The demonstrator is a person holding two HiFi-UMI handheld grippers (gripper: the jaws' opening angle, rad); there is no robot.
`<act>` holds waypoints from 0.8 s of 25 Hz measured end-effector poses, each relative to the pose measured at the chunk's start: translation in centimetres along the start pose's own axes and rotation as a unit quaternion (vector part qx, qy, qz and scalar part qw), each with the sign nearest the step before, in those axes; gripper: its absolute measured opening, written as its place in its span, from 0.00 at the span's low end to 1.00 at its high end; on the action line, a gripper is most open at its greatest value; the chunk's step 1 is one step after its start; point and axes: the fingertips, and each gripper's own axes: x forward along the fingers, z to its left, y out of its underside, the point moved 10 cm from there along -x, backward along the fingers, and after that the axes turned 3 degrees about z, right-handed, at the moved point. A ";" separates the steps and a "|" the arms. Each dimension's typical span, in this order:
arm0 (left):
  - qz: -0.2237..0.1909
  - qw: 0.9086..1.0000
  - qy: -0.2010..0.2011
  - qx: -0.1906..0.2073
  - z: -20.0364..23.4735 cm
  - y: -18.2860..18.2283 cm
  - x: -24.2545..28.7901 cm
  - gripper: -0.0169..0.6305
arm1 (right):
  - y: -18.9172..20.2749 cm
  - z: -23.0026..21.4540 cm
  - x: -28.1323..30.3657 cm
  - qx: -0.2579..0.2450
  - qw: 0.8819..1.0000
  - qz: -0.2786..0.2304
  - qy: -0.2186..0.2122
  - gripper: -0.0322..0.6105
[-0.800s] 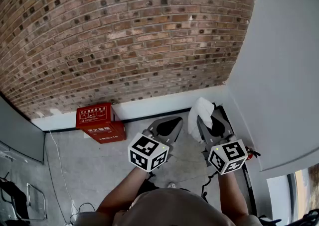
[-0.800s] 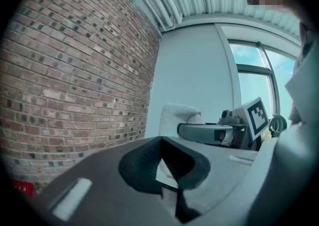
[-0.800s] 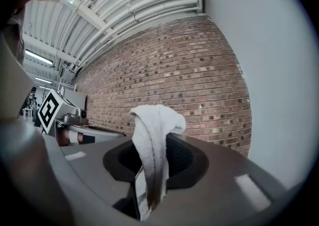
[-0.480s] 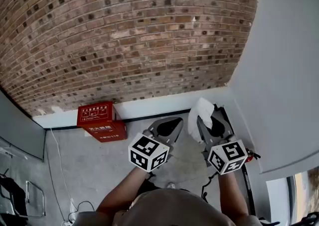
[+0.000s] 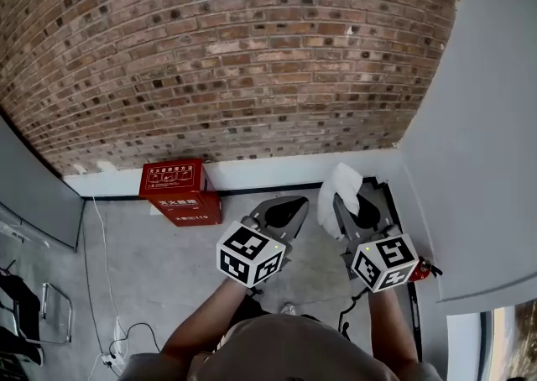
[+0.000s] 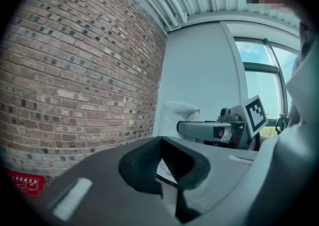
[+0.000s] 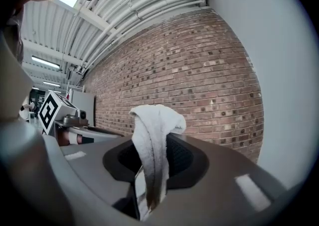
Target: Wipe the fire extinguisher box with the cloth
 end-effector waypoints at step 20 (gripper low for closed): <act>-0.004 0.961 -0.262 -0.091 14.2 5.7 -20.5 0.03 | 1.6 16.6 20.2 -0.015 0.969 0.050 -0.241 0.25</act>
